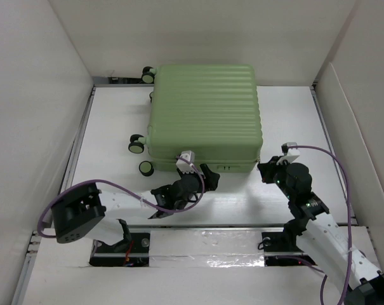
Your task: Pack the luggage
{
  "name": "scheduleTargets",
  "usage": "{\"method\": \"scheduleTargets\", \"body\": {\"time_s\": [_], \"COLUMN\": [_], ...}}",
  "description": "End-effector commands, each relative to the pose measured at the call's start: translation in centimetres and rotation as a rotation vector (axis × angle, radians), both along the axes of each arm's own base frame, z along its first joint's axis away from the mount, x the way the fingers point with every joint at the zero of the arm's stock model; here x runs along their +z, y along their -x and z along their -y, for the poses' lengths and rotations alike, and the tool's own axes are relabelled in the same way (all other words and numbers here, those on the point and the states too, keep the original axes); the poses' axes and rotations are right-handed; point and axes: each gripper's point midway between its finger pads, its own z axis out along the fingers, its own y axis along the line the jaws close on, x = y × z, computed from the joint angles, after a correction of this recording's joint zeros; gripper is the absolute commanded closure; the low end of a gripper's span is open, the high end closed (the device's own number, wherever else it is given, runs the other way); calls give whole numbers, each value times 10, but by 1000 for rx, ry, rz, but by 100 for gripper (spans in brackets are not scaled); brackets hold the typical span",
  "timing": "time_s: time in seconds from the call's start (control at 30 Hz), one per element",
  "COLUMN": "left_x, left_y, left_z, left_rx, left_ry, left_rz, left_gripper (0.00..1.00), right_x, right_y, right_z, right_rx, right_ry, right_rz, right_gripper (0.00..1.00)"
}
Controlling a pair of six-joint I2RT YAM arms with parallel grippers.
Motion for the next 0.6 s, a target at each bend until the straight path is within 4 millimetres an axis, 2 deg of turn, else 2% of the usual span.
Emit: {"method": "scheduleTargets", "body": {"time_s": [0.0,0.03,0.07,0.23,0.27,0.33,0.37,0.53,0.57], "left_x": [35,38,30,26,19,22,17,23,20], "left_y": [-19,-19,-20,-30,-31,-35,-37,-56,-56], "left_z": [24,33,39,57,60,65,67,79,81], "left_rx": [10,-25,-32,-41,-38,-32,-26,-4,-7], "left_ry": [220,238,224,234,229,252,242,246,239], "left_rz": [38,32,22,30,18,26,25,49,45], "left_gripper": [34,34,34,36,37,37,37,39,39], "right_x": [27,26,26,8,11,8,10,6,6], "right_y": [1,3,4,17,20,26,30,49,52], "right_z": [-12,-13,-13,-16,-18,-22,-26,-57,-62], "right_rx": [68,72,78,105,117,143,172,336,357], "right_ry": [-47,-49,-52,-68,-78,-101,-109,-97,-91], "right_rz": [98,97,99,38,45,39,45,9,6], "right_gripper": [100,100,100,100,100,100,100,100,100]}}
